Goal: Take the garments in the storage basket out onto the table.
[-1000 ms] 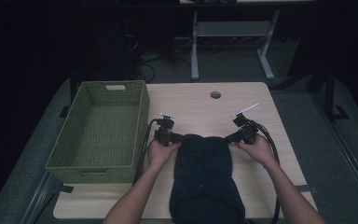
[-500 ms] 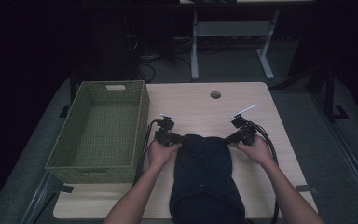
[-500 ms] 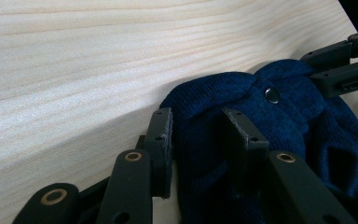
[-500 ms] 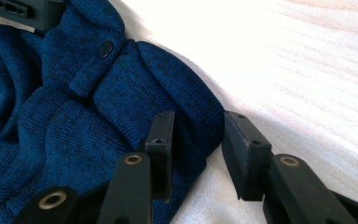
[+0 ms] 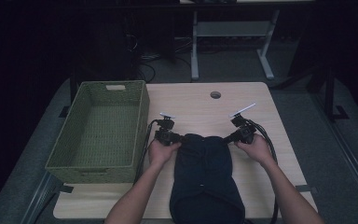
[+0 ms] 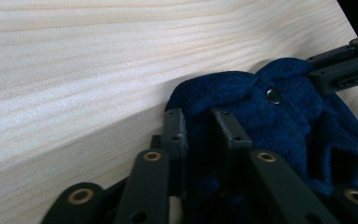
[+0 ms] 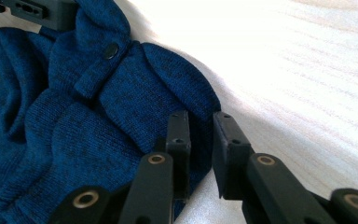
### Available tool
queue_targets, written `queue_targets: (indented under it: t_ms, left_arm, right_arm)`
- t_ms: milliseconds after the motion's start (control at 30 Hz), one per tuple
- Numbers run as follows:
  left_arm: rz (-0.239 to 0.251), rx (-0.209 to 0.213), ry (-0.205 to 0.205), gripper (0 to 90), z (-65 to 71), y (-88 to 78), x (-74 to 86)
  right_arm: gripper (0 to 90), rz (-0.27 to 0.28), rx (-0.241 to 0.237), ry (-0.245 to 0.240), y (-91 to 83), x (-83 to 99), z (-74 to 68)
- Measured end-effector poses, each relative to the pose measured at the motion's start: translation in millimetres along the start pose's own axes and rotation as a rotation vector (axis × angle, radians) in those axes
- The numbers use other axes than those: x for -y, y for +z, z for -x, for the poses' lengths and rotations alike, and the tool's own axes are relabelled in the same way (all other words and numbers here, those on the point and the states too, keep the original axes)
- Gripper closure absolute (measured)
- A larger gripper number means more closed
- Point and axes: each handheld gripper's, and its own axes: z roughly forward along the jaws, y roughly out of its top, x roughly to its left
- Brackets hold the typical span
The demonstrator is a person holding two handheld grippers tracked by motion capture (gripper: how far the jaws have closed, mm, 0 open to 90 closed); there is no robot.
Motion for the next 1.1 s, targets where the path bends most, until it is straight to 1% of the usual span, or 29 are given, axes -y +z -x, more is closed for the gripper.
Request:
queue_targets:
  t_ms: [67,133,167,233,300,367,433,533,567,633,700,767,833,867,900,1000,1100]
  left_arm:
    - [-0.002,-0.003,0.009,80.0,0.2,-1.3,-2.1]
    - [0.014,0.003,0.000,80.6,0.1,-2.9,-3.8]
    - [0.015,0.007,0.000,80.8,-0.2,-3.4,-4.6]
    - [0.014,-0.001,0.009,80.9,0.5,-4.1,-7.4]
    - [0.024,0.006,0.009,81.2,1.1,-5.5,-10.7]
    - [0.027,0.003,0.015,81.3,1.8,-7.5,-15.1]
    - [0.048,0.017,0.011,81.5,2.2,-11.4,-20.5]
    - [0.065,0.015,0.021,81.6,4.5,-16.5,-28.9]
    - [0.071,0.020,0.017,81.6,5.0,-17.7,-30.8]
    - [0.073,0.015,0.030,81.7,7.4,-20.6,-36.6]
    - [0.091,0.018,0.031,81.8,9.4,-24.4,-41.5]
    - [0.093,0.012,0.042,81.8,11.8,-27.2,-47.0]
    - [0.113,0.014,0.046,81.8,14.3,-31.4,-51.8]
    - [0.117,0.014,0.045,81.8,15.1,-33.1,-54.5]
    - [0.116,0.014,0.049,81.8,15.7,-35.1,-57.3]
    - [0.142,0.019,0.046,81.8,17.7,-41.9,-66.3]
    - [0.158,0.015,0.058,81.8,20.2,-47.9,-73.7]
  right_arm:
    - [79.5,-0.003,-0.001,-0.007,-1.5,-2.1,-0.2]
    - [79.9,0.012,-0.006,-0.002,-4.0,-3.8,0.1]
    - [80.0,0.015,-0.009,0.000,-5.6,-5.2,0.6]
    - [80.2,0.022,-0.014,0.000,-9.0,-7.8,0.8]
    - [80.4,0.037,-0.015,-0.003,-14.4,-12.5,-0.6]
    - [80.5,0.054,-0.021,-0.002,-18.9,-15.8,-1.3]
    - [80.5,0.060,-0.021,-0.007,-23.0,-19.3,-1.6]
    - [80.6,0.085,-0.025,-0.001,-29.3,-23.4,-1.9]
    - [80.7,0.087,-0.024,-0.002,-32.0,-25.1,-2.0]
    - [80.7,0.101,-0.023,-0.003,-36.8,-27.9,-2.5]
    - [80.7,0.113,-0.021,-0.004,-41.4,-30.5,-3.2]
    - [80.7,0.126,-0.021,-0.001,-46.6,-33.6,-3.5]
    - [80.7,0.136,-0.019,-0.004,-52.9,-37.9,-4.4]
    - [80.7,0.144,-0.016,-0.011,-55.1,-39.4,-4.5]
    - [80.7,0.152,-0.017,-0.007,-58.0,-41.3,-5.1]
    - [80.7,0.167,-0.008,-0.019,-66.3,-48.2,-7.1]
    - [80.7,0.182,-0.003,-0.027,-74.8,-56.4,-9.2]
